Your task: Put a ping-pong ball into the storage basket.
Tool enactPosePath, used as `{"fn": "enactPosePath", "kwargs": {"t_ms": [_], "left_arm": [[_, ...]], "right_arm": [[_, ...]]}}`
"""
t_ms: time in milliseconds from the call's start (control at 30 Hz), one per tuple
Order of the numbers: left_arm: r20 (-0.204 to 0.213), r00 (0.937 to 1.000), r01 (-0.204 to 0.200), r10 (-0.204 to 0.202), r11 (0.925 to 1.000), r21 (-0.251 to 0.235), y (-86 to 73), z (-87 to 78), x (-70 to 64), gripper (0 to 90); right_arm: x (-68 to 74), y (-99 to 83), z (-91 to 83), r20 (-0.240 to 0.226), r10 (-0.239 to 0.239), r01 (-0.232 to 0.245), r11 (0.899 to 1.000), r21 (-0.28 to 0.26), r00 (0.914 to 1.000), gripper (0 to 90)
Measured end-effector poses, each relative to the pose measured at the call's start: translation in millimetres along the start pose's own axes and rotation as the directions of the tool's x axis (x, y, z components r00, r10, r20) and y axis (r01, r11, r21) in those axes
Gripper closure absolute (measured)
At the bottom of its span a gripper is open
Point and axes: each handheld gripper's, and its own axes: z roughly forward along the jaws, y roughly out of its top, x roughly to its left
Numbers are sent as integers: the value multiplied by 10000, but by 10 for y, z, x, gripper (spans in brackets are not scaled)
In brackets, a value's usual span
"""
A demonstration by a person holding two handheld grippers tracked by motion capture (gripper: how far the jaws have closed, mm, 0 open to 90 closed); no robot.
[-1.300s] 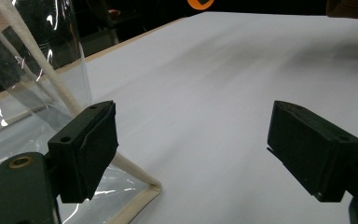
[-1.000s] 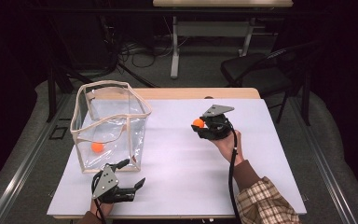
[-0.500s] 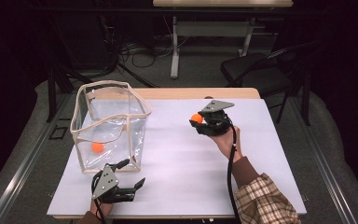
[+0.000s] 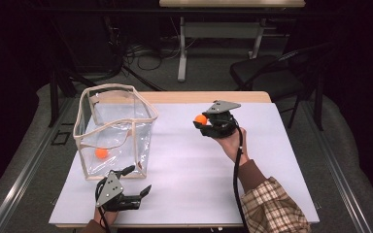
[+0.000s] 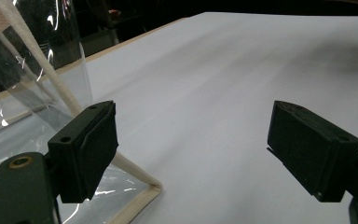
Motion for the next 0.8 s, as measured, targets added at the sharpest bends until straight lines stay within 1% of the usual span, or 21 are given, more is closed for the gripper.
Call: {"fn": "enactPosePath", "kwargs": {"t_ms": [367,800], "left_arm": [[0,10000,27,-27,10000,-7,-1,2,-2,159],[8,10000,32,-32,10000,-4,-1,1,-1,159]], "right_arm": [[16,72,36,-73,-69,69,10000,-63,9999,512],[60,136,118,-165,-202,201,9998,-99,9997,512]]}}
